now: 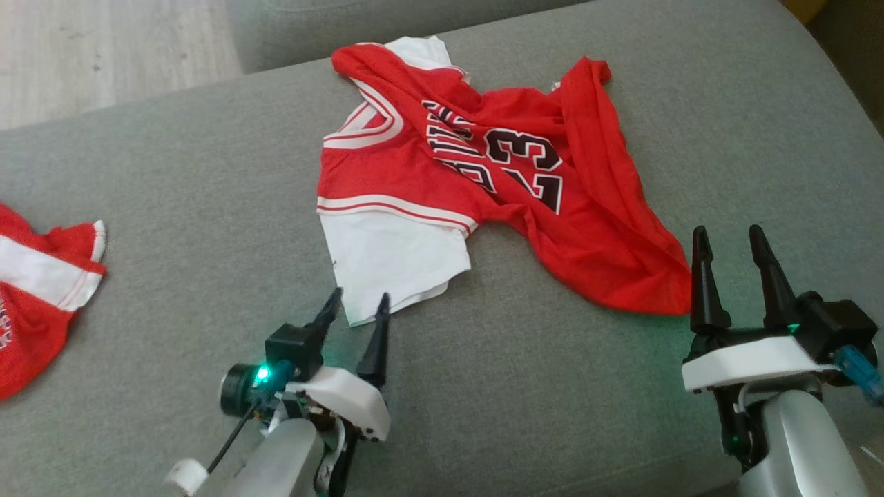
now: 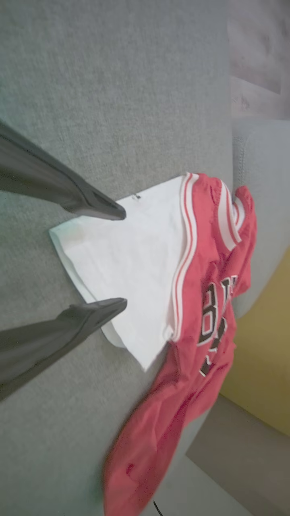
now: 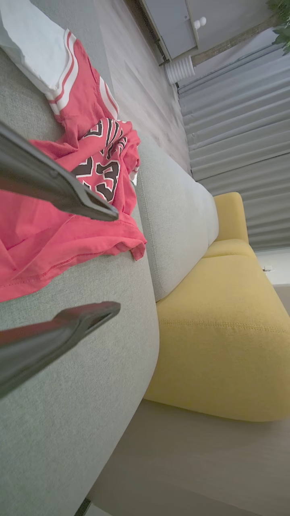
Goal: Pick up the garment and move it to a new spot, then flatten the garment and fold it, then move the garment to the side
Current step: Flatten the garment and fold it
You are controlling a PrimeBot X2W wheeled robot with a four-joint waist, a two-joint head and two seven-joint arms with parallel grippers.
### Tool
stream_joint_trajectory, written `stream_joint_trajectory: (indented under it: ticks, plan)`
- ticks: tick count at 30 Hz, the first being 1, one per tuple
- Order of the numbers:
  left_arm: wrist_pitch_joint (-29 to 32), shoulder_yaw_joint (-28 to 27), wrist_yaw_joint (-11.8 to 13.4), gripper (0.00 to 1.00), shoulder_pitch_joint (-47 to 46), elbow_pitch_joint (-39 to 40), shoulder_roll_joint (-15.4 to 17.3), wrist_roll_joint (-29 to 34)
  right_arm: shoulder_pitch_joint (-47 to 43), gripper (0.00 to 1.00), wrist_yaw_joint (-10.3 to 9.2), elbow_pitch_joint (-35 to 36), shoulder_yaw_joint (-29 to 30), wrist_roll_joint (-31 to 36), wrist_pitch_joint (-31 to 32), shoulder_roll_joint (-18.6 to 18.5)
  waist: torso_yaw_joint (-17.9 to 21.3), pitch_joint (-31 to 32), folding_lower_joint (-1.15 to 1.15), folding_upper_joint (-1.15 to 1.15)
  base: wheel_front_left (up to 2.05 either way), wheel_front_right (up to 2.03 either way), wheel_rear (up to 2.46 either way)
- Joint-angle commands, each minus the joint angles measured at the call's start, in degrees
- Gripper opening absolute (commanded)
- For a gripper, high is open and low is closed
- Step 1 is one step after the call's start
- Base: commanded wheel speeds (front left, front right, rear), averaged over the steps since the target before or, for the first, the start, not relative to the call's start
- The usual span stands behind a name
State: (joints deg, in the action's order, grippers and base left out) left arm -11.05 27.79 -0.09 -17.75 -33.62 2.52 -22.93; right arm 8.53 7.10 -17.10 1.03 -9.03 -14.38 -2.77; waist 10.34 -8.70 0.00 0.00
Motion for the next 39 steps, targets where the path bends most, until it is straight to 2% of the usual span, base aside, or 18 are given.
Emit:
stream_joint_trajectory:
  ticks: [1,3,7,9,13,14,15,16,17,21,26,33,39]
  plan:
    - [1.1,-1.2,2.0,1.0,-3.3,-0.8,0.4,-0.1,1.3,1.0,0.39,2.4,-1.2,-0.4,-0.6,-0.1,0.7,-0.7,0.0,0.0,0.0,0.0,0.0]
    - [1.5,-1.4,4.0,1.0,-4.2,-3.0,0.4,0.2,1.4,1.0,0.39,2.6,-1.2,-0.6,-0.6,-0.1,1.0,-1.0,0.0,0.0,0.0,0.0,0.0]
    - [2.1,-1.4,5.6,1.0,-4.9,-5.7,0.4,0.1,1.4,1.0,0.39,2.8,-1.2,-0.7,-0.6,-0.1,1.2,-1.4,0.0,0.0,0.0,0.0,0.0]
    - [2.8,-1.0,5.5,1.0,-5.2,-6.9,0.4,-0.4,1.3,1.0,0.39,2.8,-1.1,-0.9,-0.6,-0.1,1.3,-1.5,0.0,0.0,0.0,0.0,0.0]
    - [5.1,1.2,3.5,1.0,-5.5,-8.4,0.4,-1.7,1.3,1.0,0.39,2.8,-1.1,-1.3,-0.6,-0.1,1.5,-1.6,0.0,0.0,0.0,0.0,0.0]
    - [5.6,1.7,3.1,0.85,-5.4,-8.6,0.4,-2.1,1.4,1.0,0.39,2.8,-1.1,-1.3,-0.6,-0.1,1.5,-1.5,0.0,0.0,0.0,0.0,0.0]
    - [5.9,2.1,2.8,0.47,-5.4,-8.7,0.4,-2.5,1.4,1.0,0.39,2.7,-1.0,-1.3,-0.6,-0.1,1.5,-1.5,0.0,0.0,0.0,0.0,0.0]
    - [6.0,2.4,2.5,0.17,-5.4,-8.7,0.4,-3.0,1.5,1.0,0.39,2.6,-0.9,-1.4,-0.6,-0.1,1.5,-1.4,0.0,0.0,0.0,0.0,0.0]
    - [6.1,3.0,1.8,0.0,-5.3,-8.7,0.4,-3.8,1.5,1.0,0.39,2.2,-0.6,-1.2,-0.6,-0.1,1.4,-1.3,0.0,0.0,0.0,0.0,0.0]
    - [2.4,2.8,1.6,0.0,-5.6,-7.3,0.4,-4.7,1.3,1.0,0.39,0.1,0.7,-0.1,-0.6,-0.1,0.9,-0.6,0.0,0.0,0.0,0.0,0.0]
    - [-3.2,0.3,1.2,0.0,-5.8,-3.1,0.5,-5.1,1.1,1.0,0.39,-6.2,2.7,0.7,-0.4,-0.1,-0.1,0.6,0.0,0.0,0.0,0.0,0.0]
    - [-3.9,-5.5,0.3,0.0,-2.0,9.0,0.7,-1.7,1.7,1.0,0.39,-15.5,3.5,-2.7,1.3,-0.1,-1.3,1.9,0.0,0.0,0.0,0.0,0.0]
    - [-3.9,-6.5,-1.3,0.0,1.5,11.4,0.5,0.5,4.0,1.0,0.39,-22.9,2.9,-8.1,0.9,-0.1,-1.9,2.5,0.0,0.0,0.0,0.0,0.0]
